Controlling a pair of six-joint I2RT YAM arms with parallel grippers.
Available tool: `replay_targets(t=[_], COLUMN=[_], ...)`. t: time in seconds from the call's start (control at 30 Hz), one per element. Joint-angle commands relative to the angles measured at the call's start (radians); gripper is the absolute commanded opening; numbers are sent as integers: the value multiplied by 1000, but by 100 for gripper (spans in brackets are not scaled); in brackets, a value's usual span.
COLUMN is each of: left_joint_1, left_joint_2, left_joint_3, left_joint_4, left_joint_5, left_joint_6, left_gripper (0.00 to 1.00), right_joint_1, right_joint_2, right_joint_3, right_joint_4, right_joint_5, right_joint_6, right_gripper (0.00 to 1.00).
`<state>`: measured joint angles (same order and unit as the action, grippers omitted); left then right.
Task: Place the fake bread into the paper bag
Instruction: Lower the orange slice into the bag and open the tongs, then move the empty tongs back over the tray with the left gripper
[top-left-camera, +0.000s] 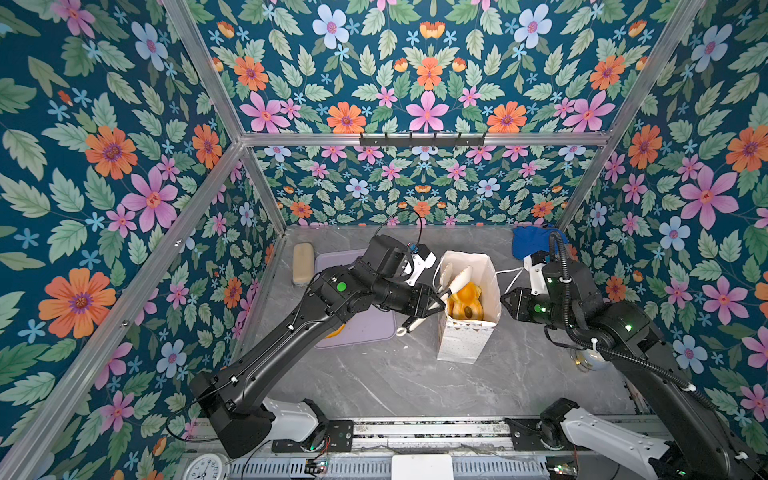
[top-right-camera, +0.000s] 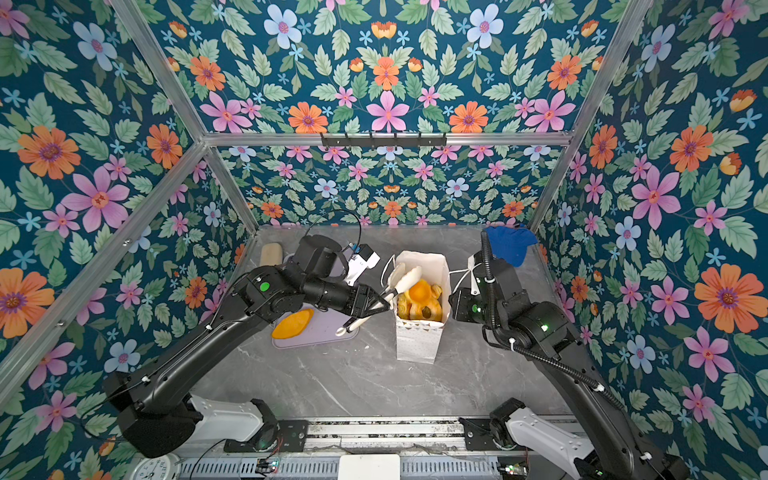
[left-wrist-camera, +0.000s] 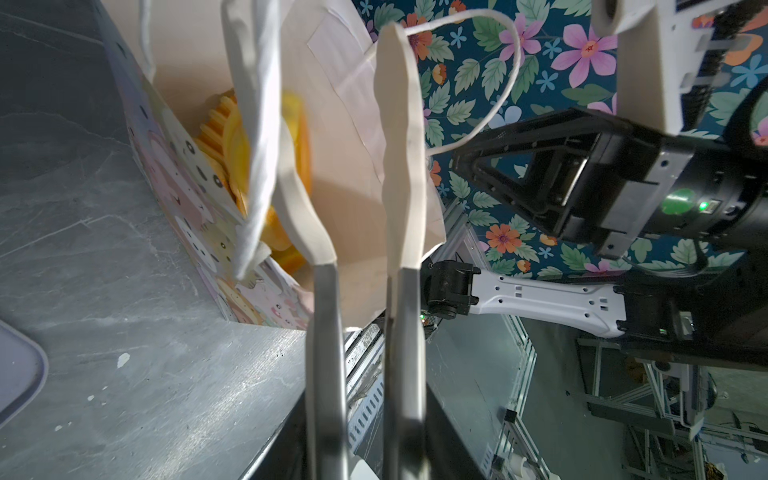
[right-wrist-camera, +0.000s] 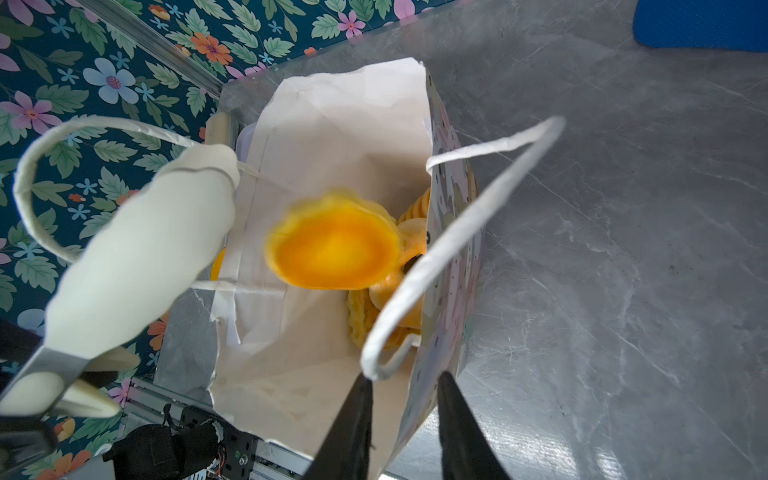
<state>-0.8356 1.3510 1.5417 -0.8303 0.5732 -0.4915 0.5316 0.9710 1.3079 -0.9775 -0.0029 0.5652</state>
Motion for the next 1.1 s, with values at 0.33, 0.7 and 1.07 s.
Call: replay_targets(t=[0.33,0.7,1.07], left_joint_1=[-2,0,233], left_joint_2=[-3,2,-38], left_joint_3=[63,289,140], left_joint_4=[20,48,-78], left_joint_5=[59,-245,-689], left_joint_6=[49,143,32], left_gripper=[25,24,17], right_joint_1=[1,0,0], right_joint_2=[-6,-8,-20], right_joint_3=[-4,0,-5], right_joint_4=[-6,-8,-12], right_joint_5=[12,11,17], right_joint_6=[6,5,-1], right_gripper=[29,29,29])
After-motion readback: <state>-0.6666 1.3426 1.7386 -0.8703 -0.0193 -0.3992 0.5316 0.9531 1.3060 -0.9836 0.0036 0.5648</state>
